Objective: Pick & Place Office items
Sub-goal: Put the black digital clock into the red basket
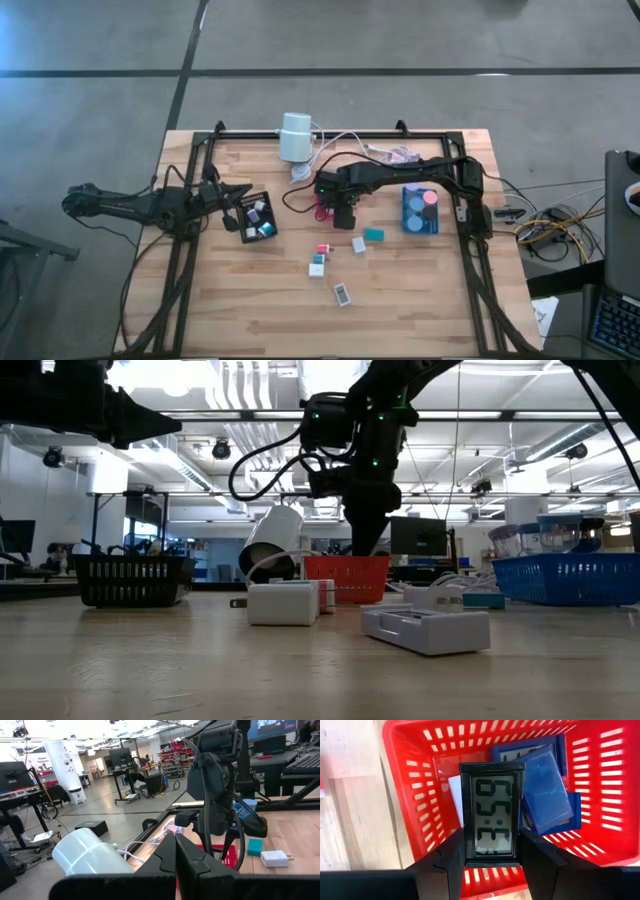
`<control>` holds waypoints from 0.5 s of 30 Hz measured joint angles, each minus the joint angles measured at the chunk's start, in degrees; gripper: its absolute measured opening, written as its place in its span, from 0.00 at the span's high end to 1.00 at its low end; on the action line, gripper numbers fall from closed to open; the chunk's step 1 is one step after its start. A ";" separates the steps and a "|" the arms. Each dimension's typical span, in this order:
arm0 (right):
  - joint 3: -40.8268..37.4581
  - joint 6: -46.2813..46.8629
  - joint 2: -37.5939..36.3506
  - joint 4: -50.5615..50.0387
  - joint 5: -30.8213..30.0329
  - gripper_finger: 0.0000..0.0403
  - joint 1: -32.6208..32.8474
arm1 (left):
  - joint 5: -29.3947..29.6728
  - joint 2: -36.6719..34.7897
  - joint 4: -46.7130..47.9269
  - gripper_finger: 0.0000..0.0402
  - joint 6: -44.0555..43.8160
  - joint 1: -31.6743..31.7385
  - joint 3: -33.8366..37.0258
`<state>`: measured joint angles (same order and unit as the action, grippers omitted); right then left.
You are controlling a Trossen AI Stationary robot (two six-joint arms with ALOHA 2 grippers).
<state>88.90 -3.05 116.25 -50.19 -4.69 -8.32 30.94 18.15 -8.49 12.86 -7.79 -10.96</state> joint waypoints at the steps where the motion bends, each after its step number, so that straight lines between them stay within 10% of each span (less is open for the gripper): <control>1: 0.00 -0.16 0.04 0.01 0.00 0.63 0.00 | 0.00 0.00 0.00 1.00 0.00 -0.01 0.00; 15: -0.04 -1.64 2.98 1.30 0.02 0.62 0.00 | 0.00 0.00 0.00 1.00 0.00 0.00 0.00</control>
<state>88.86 -4.69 119.22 -48.89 -4.67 -8.32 30.94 18.15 -8.49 12.86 -7.79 -10.96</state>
